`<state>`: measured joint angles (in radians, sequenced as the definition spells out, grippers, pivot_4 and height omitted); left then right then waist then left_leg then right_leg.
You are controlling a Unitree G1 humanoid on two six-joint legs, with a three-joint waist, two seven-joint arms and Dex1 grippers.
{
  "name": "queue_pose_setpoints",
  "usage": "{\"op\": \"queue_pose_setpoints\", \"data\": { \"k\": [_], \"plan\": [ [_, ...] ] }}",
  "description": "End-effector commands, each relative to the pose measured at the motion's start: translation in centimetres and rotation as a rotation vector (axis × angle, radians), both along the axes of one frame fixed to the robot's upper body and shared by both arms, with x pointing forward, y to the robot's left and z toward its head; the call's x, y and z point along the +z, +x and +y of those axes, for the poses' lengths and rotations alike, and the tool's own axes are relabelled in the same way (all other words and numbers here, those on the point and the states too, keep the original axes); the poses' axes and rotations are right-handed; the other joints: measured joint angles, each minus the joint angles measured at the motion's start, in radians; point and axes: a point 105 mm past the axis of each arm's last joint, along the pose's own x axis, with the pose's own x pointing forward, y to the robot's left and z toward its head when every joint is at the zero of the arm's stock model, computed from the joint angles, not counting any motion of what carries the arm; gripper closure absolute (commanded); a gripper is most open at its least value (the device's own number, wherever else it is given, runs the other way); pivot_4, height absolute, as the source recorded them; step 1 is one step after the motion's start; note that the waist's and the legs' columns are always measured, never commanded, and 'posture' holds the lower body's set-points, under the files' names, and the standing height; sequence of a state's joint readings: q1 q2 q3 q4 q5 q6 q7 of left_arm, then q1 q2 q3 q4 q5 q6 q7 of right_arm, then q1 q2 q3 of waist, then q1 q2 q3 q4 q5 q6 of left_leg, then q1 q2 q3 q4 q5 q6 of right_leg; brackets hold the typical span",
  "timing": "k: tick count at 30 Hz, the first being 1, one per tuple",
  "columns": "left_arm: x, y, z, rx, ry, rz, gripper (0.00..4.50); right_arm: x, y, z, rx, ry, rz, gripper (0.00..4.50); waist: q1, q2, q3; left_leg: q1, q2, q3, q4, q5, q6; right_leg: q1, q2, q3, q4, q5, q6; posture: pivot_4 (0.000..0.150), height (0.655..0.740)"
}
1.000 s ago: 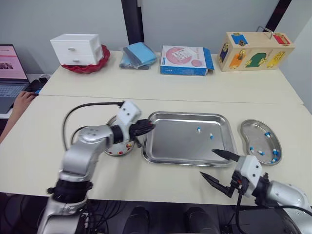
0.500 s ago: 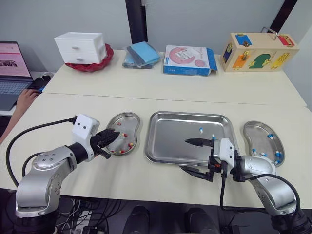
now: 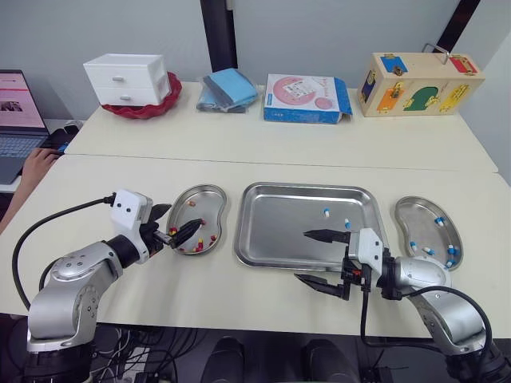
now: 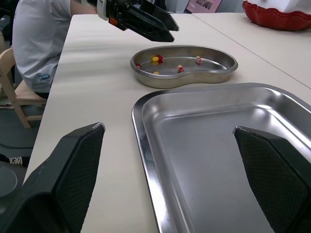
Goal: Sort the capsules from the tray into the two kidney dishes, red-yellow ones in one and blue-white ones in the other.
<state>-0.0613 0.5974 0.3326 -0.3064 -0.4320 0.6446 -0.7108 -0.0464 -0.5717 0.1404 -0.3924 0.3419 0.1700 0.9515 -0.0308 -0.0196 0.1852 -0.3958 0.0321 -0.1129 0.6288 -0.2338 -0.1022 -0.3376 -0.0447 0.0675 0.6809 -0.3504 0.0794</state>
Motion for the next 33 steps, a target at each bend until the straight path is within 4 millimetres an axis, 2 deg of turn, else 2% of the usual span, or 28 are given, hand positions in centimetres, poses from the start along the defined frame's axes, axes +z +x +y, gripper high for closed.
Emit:
{"op": "queue_pose_setpoints", "data": {
  "k": [1, 5, 10, 14, 20, 24, 29, 33],
  "plan": [
    [1.3, -0.8, 0.9, -0.02, 0.032, -0.061, 0.02, 1.5, -0.2, -0.9, -0.048, 0.02, -0.042, 0.0, 0.0, 0.0, 0.0, 0.0, 0.0, 0.0, 0.0, 0.0, 0.0, 0.0, 0.0, 0.0, 0.0, 0.0, 0.0, 0.15, 0.7337],
    [1.1, -2.0, 3.7, 0.03, 0.096, -0.058, 0.02, 2.1, -0.4, -3.5, -0.177, 0.004, -0.041, 0.0, 0.001, 0.0, 0.0, 0.0, 0.0, 0.0, 0.0, 0.0, 0.0, 0.0, 0.0, 0.0, 0.0, 0.0, 0.0, 0.15, 0.7337],
    [0.5, -4.1, 7.7, 0.111, 0.153, -0.025, 0.02, 2.5, -1.3, -8.8, -0.364, -0.071, -0.01, 0.0, 0.002, 0.0, 0.0, 0.0, 0.0, 0.001, 0.0, 0.0, 0.0, 0.0, 0.0, 0.001, 0.0, 0.0, 0.0, 0.15, 0.7337],
    [-1.2, -6.4, 10.3, 0.17, 0.185, 0.047, 0.02, 2.1, -2.6, -13.7, -0.477, -0.179, 0.032, 0.0, 0.001, 0.0, 0.0, 0.0, 0.0, 0.001, -0.001, 0.0, 0.0, 0.0, 0.0, 0.001, 0.0, 0.0, 0.0, 0.15, 0.7337],
    [-3.9, -9.8, 12.3, 0.224, 0.178, 0.143, 0.02, 1.4, -4.5, -21.6, -0.631, -0.343, 0.155, 0.0, 0.0, 0.0, 0.0, 0.001, 0.0, 0.003, -0.001, 0.0, 0.0, 0.0, -0.001, 0.002, -0.001, 0.0, 0.0, 0.15, 0.7337],
    [-4.3, -10.6, 12.0, 0.219, 0.169, 0.158, 0.02, 1.2, -5.0, -23.9, -0.669, -0.353, 0.226, 0.0, 0.0, -0.001, 0.0, 0.002, 0.0, 0.003, -0.001, 0.0, 0.0, 0.001, 0.0, 0.002, -0.001, -0.001, -0.001, 0.15, 0.7337],
    [-4.6, -11.4, 11.6, 0.2, 0.176, 0.167, 0.02, 0.9, -4.6, -24.3, -0.675, -0.354, 0.231, 0.0, -0.001, -0.001, 0.0, 0.002, 0.0, 0.004, -0.001, 0.0, 0.0, 0.001, 0.0, 0.003, -0.001, -0.001, -0.001, 0.15, 0.7337],
    [-4.3, -11.8, 9.0, 0.046, 0.173, 0.171, 0.02, 0.7, -4.8, -24.3, -0.67, -0.356, 0.242, 0.0, -0.001, -0.001, 0.0, 0.001, 0.0, 0.004, -0.001, 0.0, 0.0, 0.0, 0.0, 0.003, -0.002, -0.001, -0.001, 0.15, 0.7337]
  ]
}}
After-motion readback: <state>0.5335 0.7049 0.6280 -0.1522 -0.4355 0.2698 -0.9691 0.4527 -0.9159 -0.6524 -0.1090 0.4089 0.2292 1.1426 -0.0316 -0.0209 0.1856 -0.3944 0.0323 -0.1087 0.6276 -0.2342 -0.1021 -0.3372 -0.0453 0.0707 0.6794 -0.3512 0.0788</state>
